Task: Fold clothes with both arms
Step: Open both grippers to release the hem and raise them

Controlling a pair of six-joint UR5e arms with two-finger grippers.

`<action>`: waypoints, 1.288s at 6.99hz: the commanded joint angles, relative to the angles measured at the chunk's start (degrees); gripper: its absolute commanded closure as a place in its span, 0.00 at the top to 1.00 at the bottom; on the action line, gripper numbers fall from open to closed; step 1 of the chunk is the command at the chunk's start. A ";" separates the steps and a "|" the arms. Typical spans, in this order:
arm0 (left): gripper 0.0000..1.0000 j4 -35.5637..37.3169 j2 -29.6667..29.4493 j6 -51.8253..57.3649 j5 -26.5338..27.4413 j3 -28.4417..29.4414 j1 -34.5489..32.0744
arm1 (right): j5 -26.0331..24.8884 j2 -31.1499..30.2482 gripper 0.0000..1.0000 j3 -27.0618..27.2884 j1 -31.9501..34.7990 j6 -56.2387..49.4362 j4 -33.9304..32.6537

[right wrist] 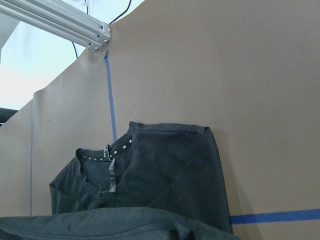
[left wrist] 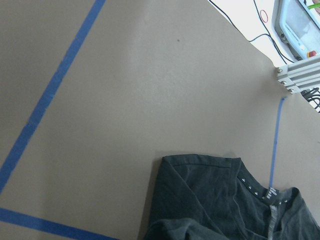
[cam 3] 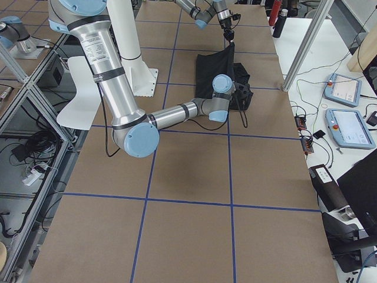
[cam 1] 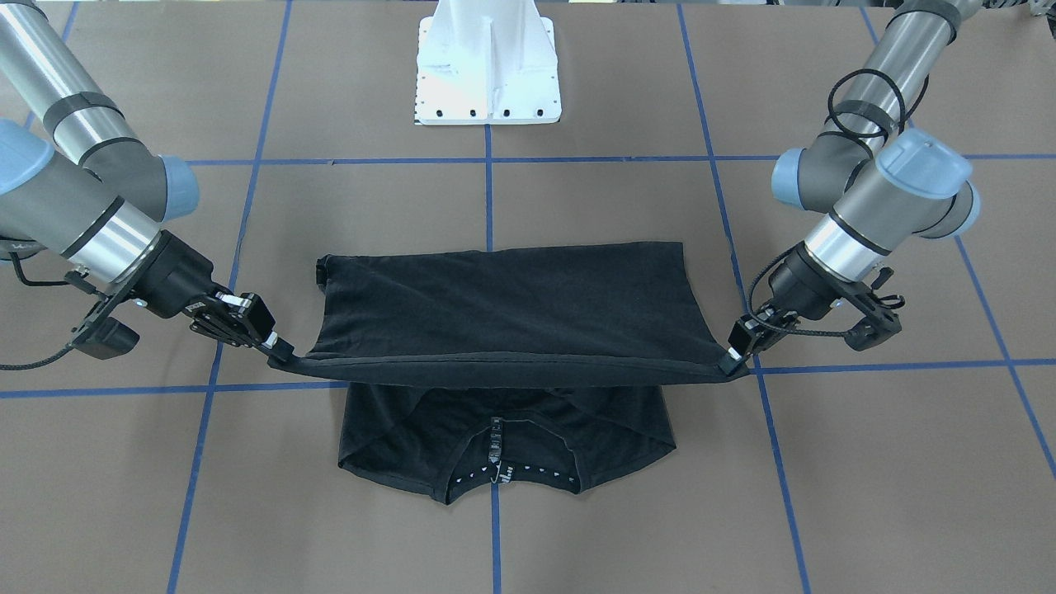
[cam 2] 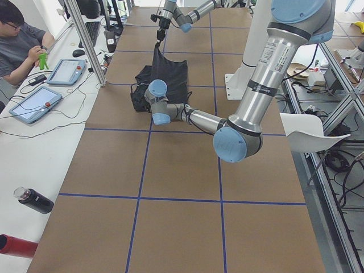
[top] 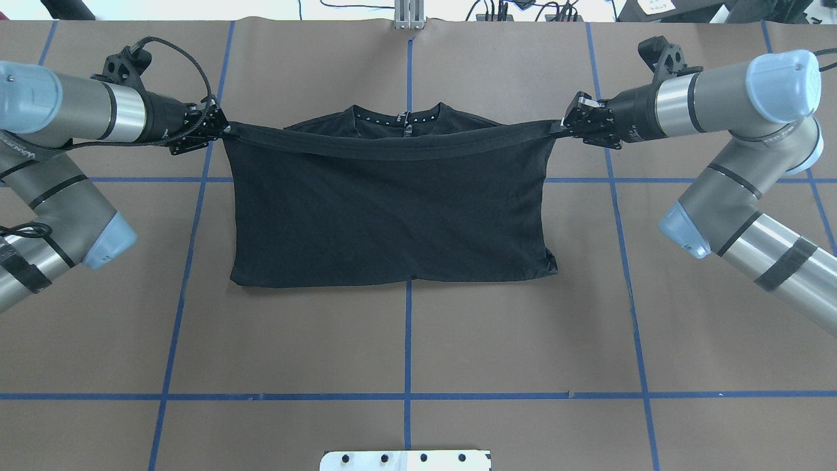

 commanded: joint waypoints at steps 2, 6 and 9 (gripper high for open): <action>0.00 -0.01 -0.68 0.05 0.35 2.42 0.08 | -1.01 2.69 0.00 -4.91 0.06 -0.03 -0.06; 0.00 0.60 -3.57 -2.83 0.35 2.35 0.08 | -1.45 5.76 0.00 -5.89 0.07 0.58 -0.67; 0.34 0.69 -4.02 -4.43 0.35 2.26 0.08 | -1.36 6.47 0.19 -6.07 -0.11 0.85 -1.38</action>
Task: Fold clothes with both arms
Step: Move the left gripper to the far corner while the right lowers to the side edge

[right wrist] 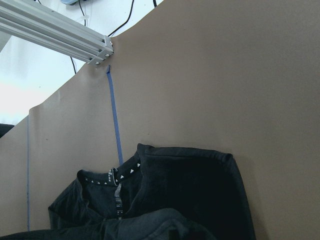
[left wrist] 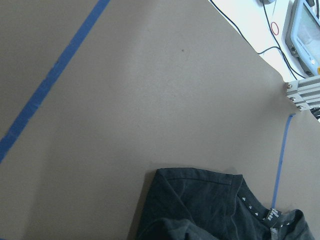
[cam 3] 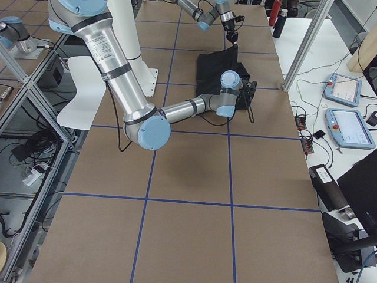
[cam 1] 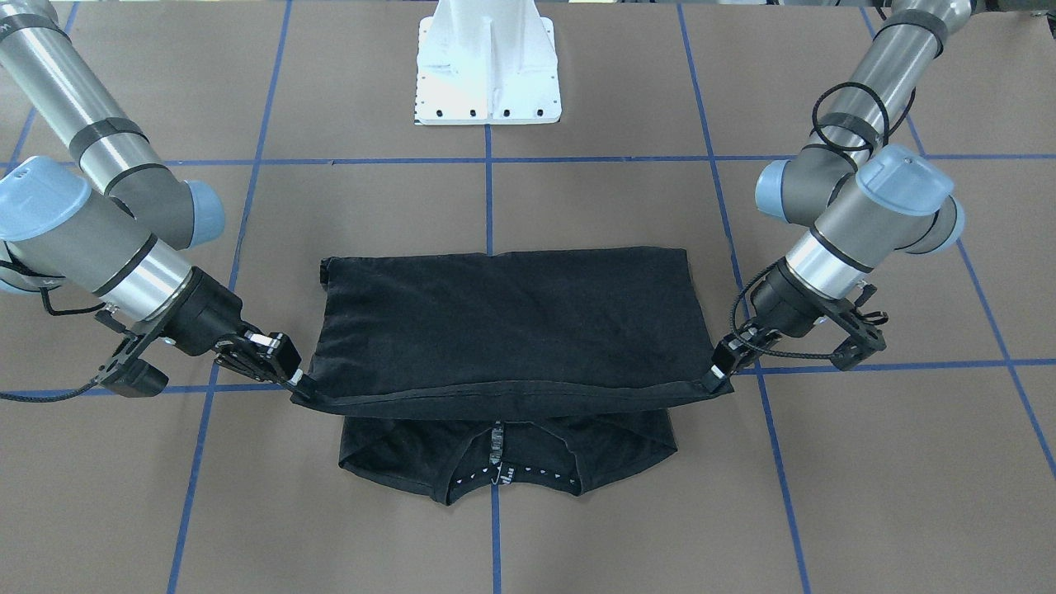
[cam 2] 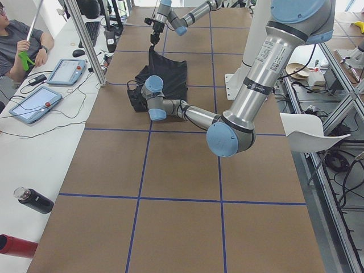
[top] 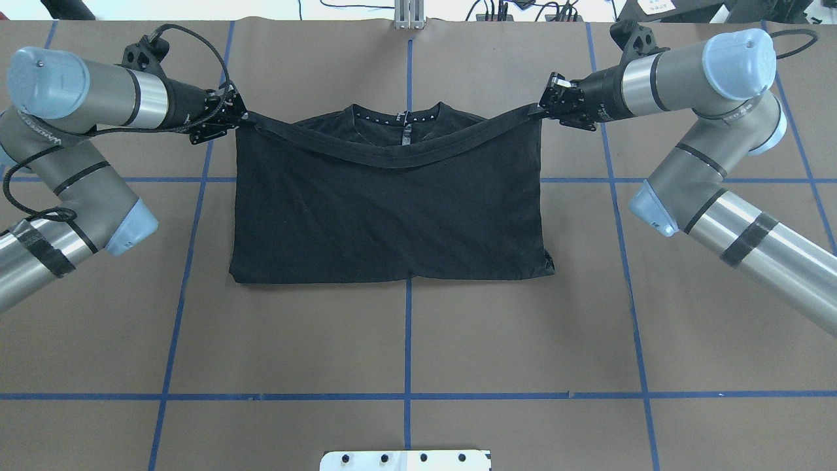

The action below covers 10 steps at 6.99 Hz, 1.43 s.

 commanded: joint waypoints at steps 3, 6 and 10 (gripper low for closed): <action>0.99 0.02 0.63 0.43 -0.70 -0.17 -0.35 | 0.94 0.25 1.00 -1.12 0.03 0.25 -0.18; 0.99 5.69 4.12 0.44 -4.74 -10.13 -1.85 | 9.88 -2.89 1.00 3.77 -1.89 4.80 -0.52; 0.99 13.12 4.41 0.35 -4.40 -17.92 -1.85 | 8.86 -11.86 1.00 8.37 -11.29 5.17 -1.14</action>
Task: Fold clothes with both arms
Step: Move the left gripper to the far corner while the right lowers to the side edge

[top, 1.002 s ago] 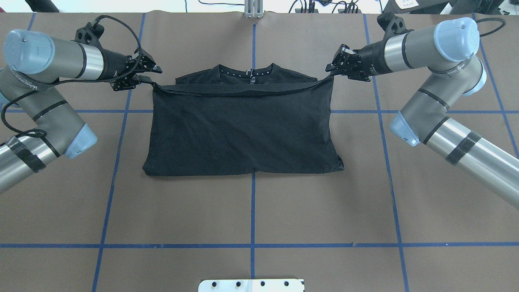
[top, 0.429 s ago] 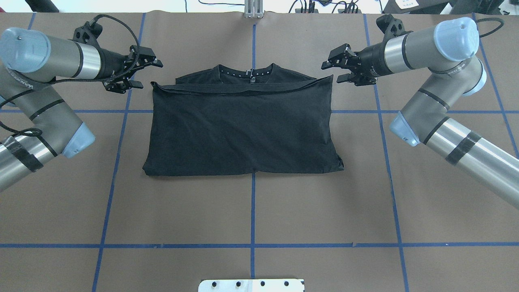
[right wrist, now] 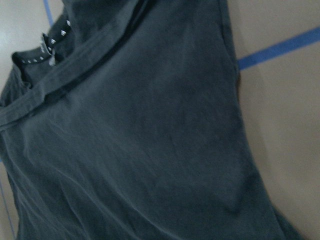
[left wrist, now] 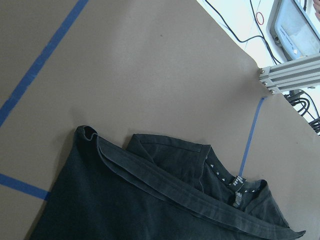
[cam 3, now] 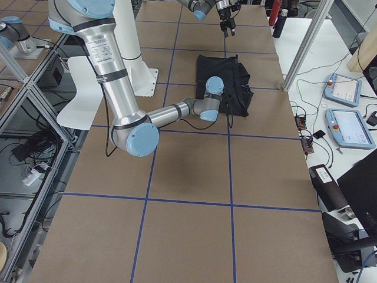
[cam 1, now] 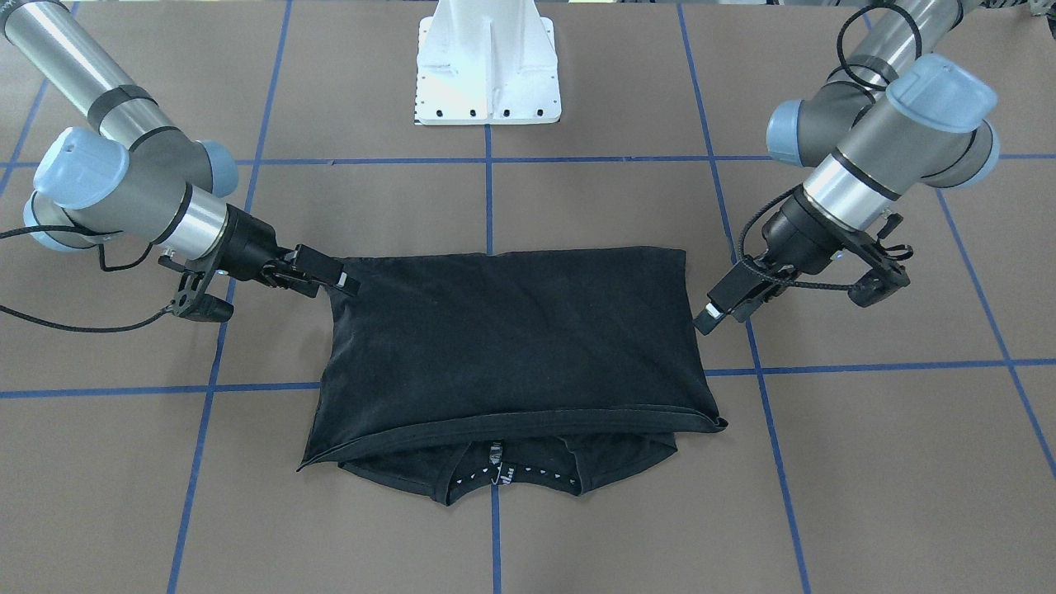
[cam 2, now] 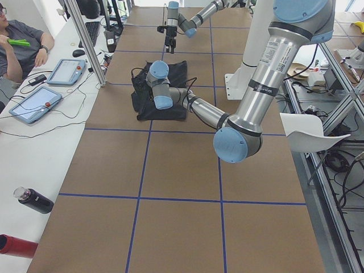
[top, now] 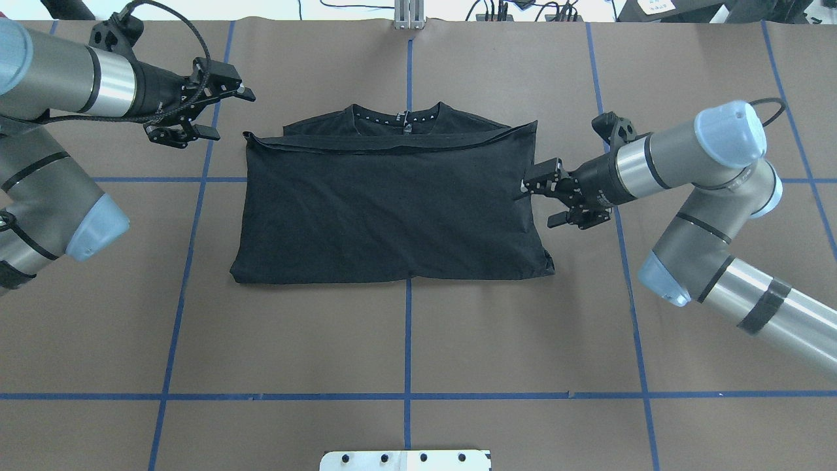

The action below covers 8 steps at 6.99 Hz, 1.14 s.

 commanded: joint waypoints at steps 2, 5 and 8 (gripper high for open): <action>0.99 0.55 0.14 -0.07 0.33 -1.19 0.31 | -0.38 -4.11 1.00 0.09 -3.82 -0.37 -0.07; 0.99 0.55 0.23 -0.16 0.51 -1.19 0.40 | -0.11 -5.35 1.00 0.27 -4.60 -0.28 -0.07; 0.99 0.55 0.23 -0.16 0.51 -1.19 0.31 | -0.55 -5.09 0.85 0.00 -5.84 -0.02 -0.16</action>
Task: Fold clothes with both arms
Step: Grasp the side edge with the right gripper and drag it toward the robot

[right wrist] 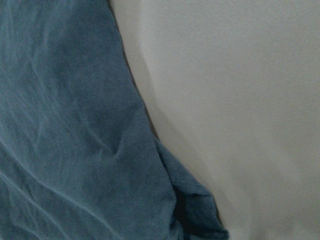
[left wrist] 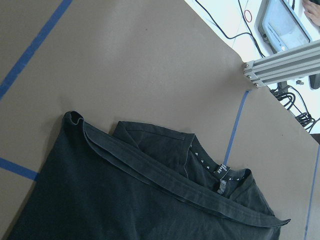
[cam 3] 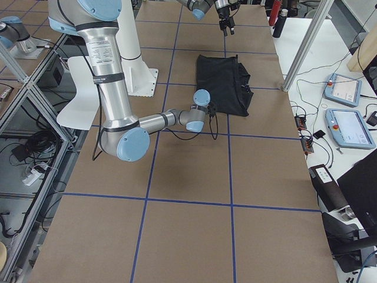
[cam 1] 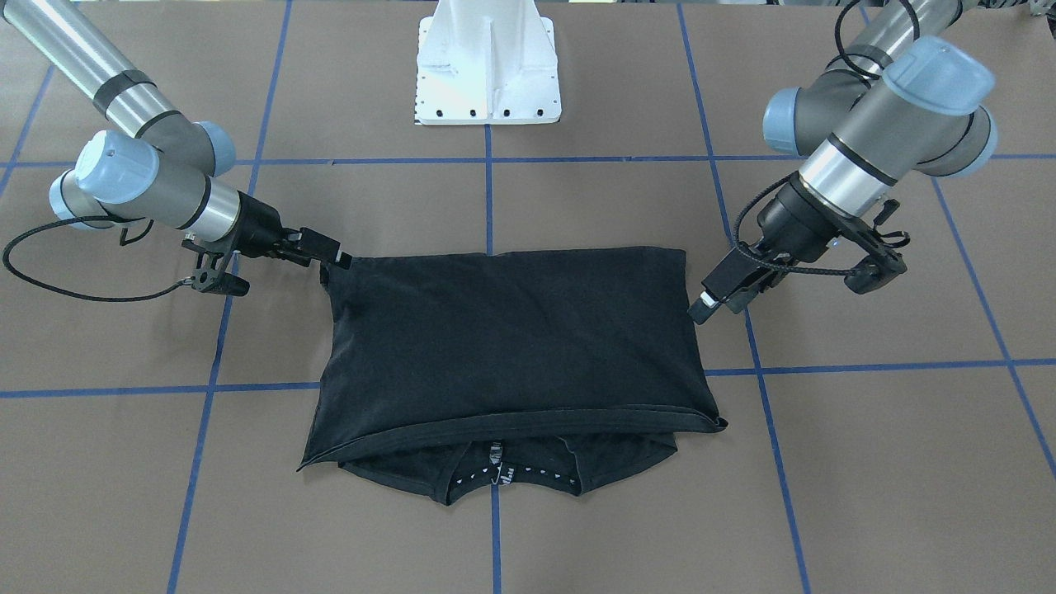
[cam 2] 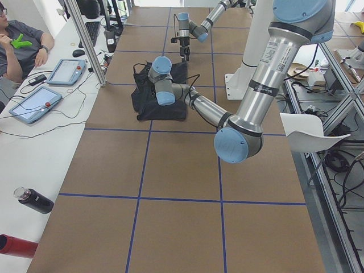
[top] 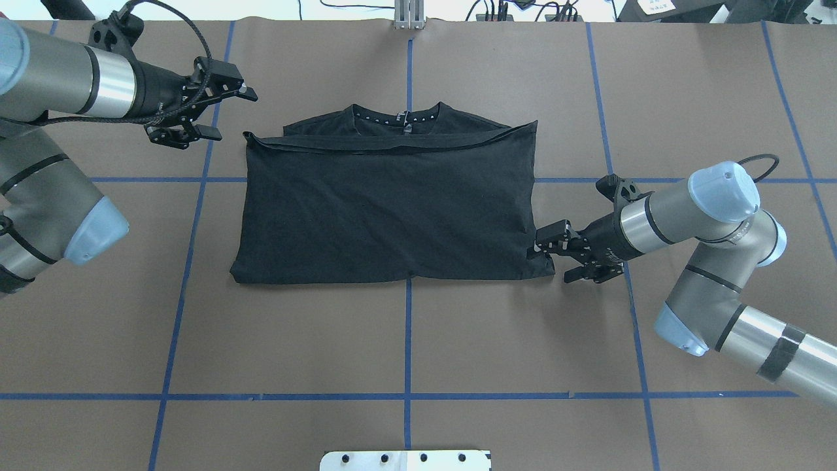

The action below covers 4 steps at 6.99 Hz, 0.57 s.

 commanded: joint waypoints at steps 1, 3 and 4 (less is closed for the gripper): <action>0.99 0.00 0.00 0.03 0.05 0.00 -0.01 | -0.11 0.12 0.41 -0.38 -0.54 0.16 -0.07; 0.99 0.00 0.09 0.03 0.05 0.09 -0.01 | 2.42 0.38 0.00 -0.47 0.95 -0.01 -0.07; 0.99 0.00 0.09 0.03 0.05 0.17 -0.01 | 5.48 0.56 0.00 -0.30 2.78 -0.01 -0.07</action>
